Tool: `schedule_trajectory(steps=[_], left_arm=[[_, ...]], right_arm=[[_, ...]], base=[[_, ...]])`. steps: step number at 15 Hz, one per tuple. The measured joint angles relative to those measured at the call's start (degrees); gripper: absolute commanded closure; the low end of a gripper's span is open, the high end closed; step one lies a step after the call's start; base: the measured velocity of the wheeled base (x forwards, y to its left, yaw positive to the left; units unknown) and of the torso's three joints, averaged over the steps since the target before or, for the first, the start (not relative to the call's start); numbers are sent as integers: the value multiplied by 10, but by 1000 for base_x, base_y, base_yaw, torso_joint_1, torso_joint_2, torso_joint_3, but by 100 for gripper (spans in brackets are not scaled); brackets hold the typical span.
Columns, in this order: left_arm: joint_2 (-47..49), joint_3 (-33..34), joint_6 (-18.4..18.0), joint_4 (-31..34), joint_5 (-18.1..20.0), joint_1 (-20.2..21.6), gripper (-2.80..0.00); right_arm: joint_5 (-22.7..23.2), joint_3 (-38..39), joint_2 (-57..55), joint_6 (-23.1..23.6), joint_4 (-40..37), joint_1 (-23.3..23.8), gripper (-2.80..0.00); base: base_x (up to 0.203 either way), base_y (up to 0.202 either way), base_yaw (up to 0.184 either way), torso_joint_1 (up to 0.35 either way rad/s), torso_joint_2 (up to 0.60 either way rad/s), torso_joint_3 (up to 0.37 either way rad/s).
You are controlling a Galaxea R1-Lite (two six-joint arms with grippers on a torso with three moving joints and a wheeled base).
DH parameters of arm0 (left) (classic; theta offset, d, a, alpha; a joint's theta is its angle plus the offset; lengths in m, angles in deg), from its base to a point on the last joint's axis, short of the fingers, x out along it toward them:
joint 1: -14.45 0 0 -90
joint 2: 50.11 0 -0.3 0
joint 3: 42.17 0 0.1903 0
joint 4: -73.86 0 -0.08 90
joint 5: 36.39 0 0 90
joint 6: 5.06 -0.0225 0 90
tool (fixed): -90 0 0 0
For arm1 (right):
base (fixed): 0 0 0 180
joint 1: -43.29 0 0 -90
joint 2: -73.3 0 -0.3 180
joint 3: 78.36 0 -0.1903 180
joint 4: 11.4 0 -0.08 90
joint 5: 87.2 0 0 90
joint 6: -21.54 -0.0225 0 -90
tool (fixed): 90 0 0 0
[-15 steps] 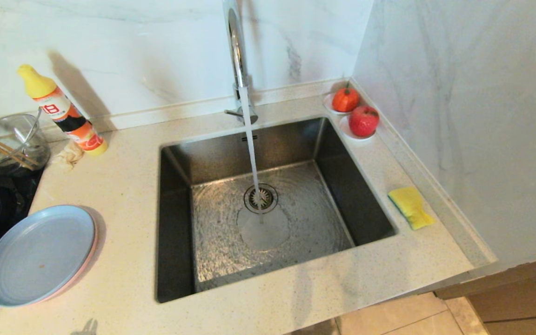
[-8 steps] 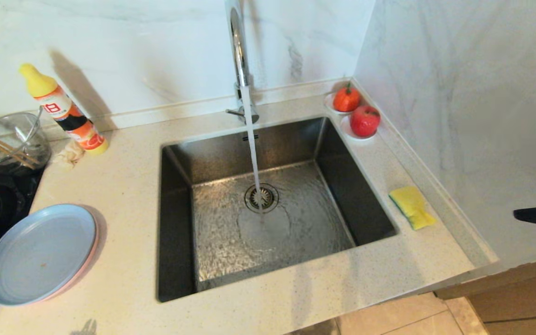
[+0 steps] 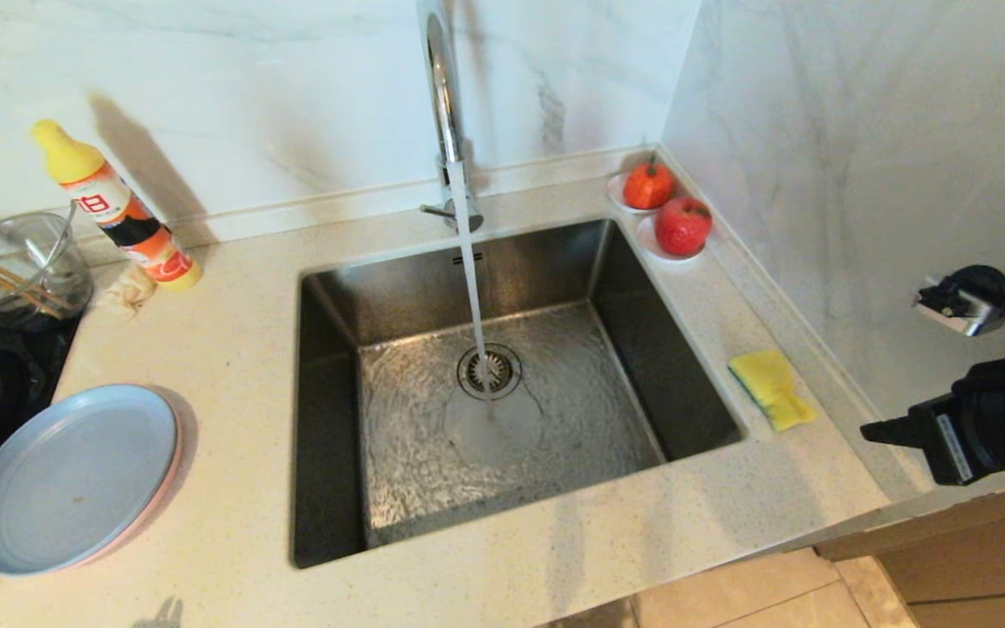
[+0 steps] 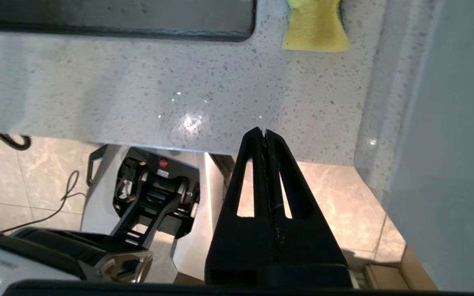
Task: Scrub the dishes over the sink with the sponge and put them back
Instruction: Wash the plate
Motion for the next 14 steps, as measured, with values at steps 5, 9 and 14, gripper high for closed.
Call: schedule_trajectory(steps=[5, 9, 14], left_arm=[[0, 0, 0, 0, 0, 0, 0], [0, 0, 0, 0, 0, 0, 0], [0, 0, 0, 0, 0, 0, 0]], right_arm=[[-130, 5, -30, -73, 33, -106, 0], [-195, 43, -57, -80, 94, -133, -280], [-224, 80, -87, -81, 119, -134, -280]], base=[[0, 0, 0, 0, 0, 0], [0, 0, 0, 0, 0, 0], [0, 0, 0, 0, 0, 0]])
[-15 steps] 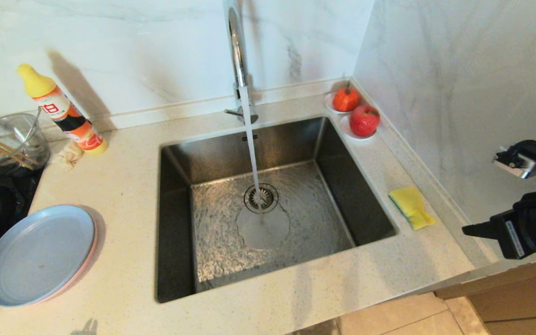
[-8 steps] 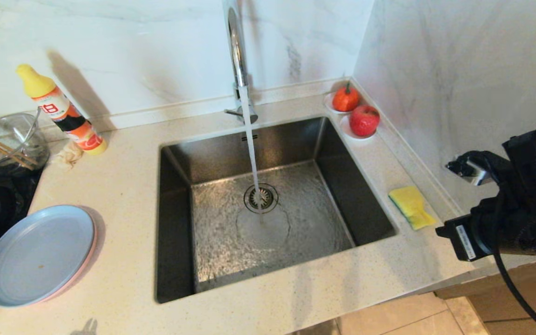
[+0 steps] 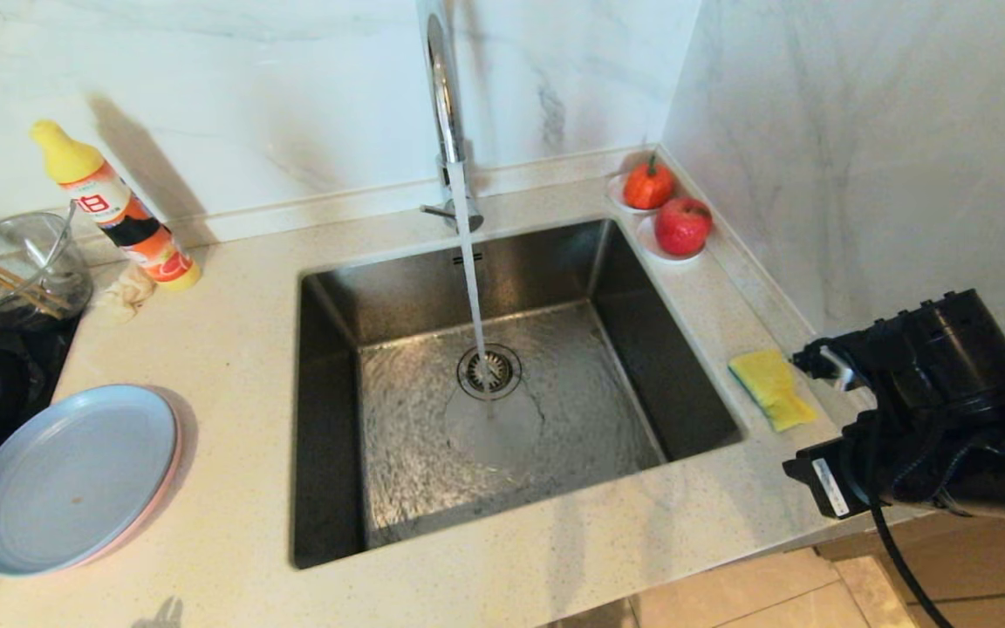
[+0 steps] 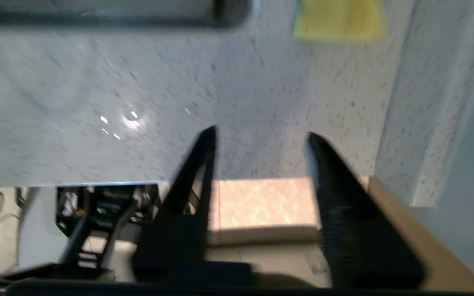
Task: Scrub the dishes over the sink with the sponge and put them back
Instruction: Wash the plate
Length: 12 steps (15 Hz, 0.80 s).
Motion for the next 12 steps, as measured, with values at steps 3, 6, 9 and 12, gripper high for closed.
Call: schedule_trajectory(steps=[3, 6, 9, 12], left_arm=[[0, 0, 0, 0, 0, 0, 0], [0, 0, 0, 0, 0, 0, 0], [1, 0, 0, 0, 0, 0, 0], [1, 0, 0, 0, 0, 0, 0]], right_arm=[[-2, 6, -10, 1, 2, 5, -280], [-1, 3, -20, 6, 2, 7, -280], [8, -4, -38, 8, 5, 21, -280], [52, -8, -50, 13, 5, 44, -280]], base=[[0, 0, 0, 0, 0, 0], [0, 0, 0, 0, 0, 0], [0, 0, 0, 0, 0, 0], [0, 0, 0, 0, 0, 0]])
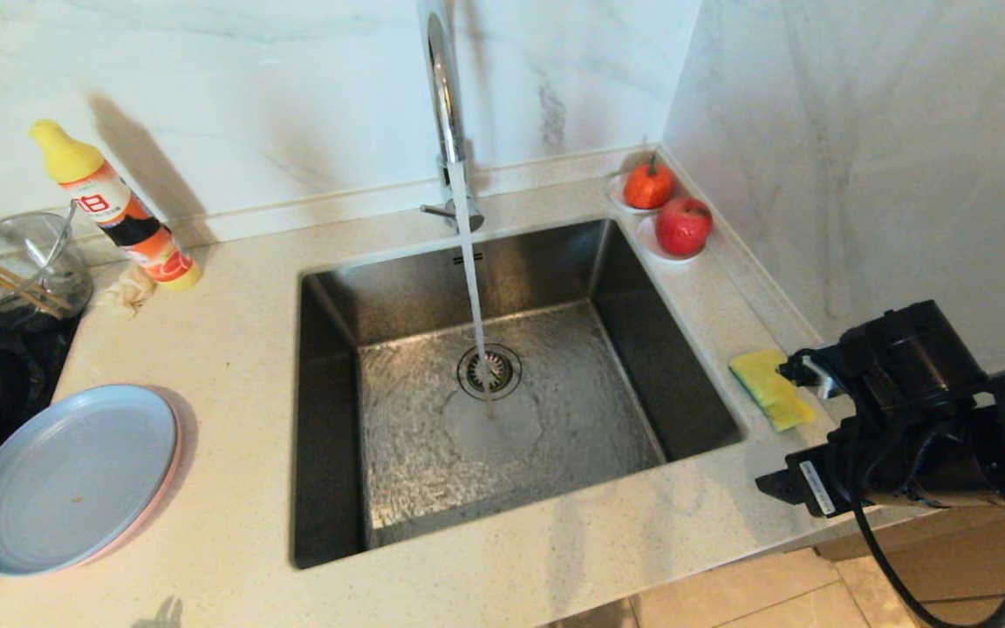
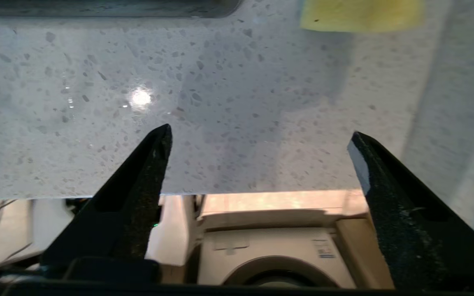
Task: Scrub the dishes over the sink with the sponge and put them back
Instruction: Wash the plate
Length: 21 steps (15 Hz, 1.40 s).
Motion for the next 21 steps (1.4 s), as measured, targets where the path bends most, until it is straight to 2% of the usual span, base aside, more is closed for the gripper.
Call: schedule_trajectory(steps=[4, 9, 13, 15, 18, 21], left_arm=[[0, 0, 0, 0, 0, 0, 0], [0, 0, 0, 0, 0, 0, 0], [0, 0, 0, 0, 0, 0, 0], [0, 0, 0, 0, 0, 0, 0], [0, 0, 0, 0, 0, 0, 0], [0, 0, 0, 0, 0, 0, 0]], right_arm=[[46, -1, -6, 29, 44, 29, -280], [66, -1, -15, 36, 49, 38, -280], [121, 1, -16, 69, 73, 65, -280], [122, 4, -15, 83, 102, 71, -280], [115, 9, -13, 105, 106, 76, -280], [109, 5, -17, 108, 120, 77, -280]], base=[[0, 0, 0, 0, 0, 0], [0, 0, 0, 0, 0, 0], [0, 0, 0, 0, 0, 0], [0, 0, 0, 0, 0, 0], [0, 0, 0, 0, 0, 0], [0, 0, 0, 0, 0, 0]])
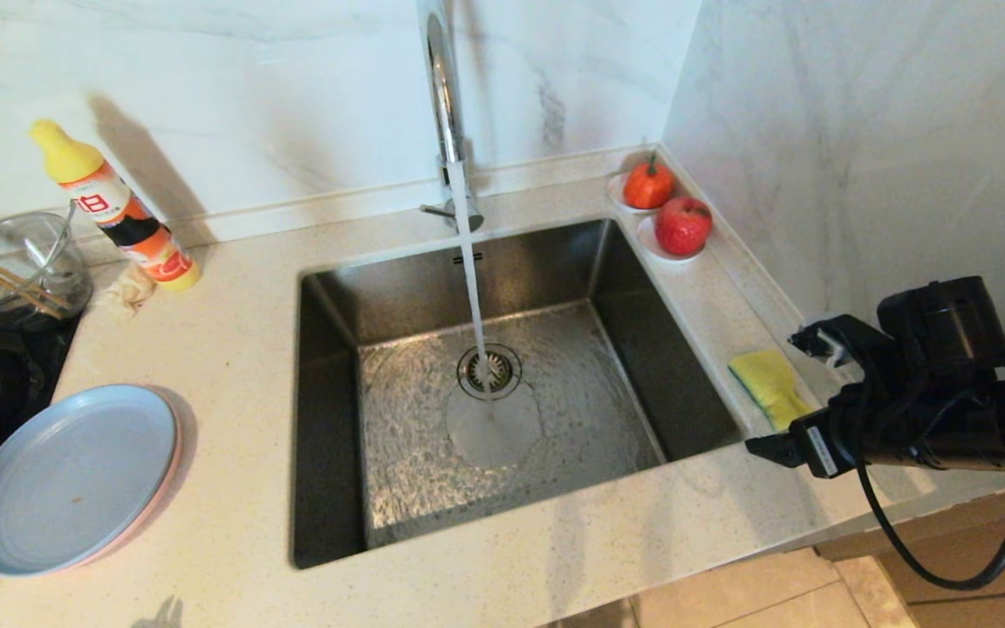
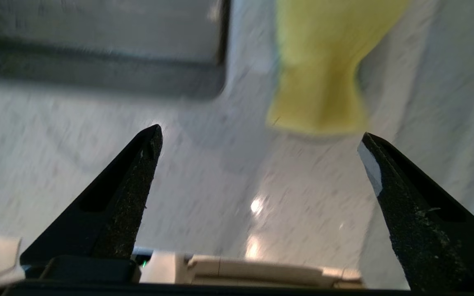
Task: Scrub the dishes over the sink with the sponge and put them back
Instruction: Wash the plate
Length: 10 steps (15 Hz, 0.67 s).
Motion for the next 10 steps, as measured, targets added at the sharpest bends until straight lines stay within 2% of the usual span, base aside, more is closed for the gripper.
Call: schedule_trajectory(steps=[4, 7, 10], left_arm=[[0, 0, 0, 0, 0, 0, 0], [0, 0, 0, 0, 0, 0, 0], [0, 0, 0, 0, 0, 0, 0]], right_arm=[[-6, 3, -22, 1, 72, 0, -280], [-7, 4, -39, 4, 87, -1, -280], [-8, 10, -51, 27, 121, 0, -280]], base=[[0, 0, 0, 0, 0, 0], [0, 0, 0, 0, 0, 0], [0, 0, 0, 0, 0, 0]])
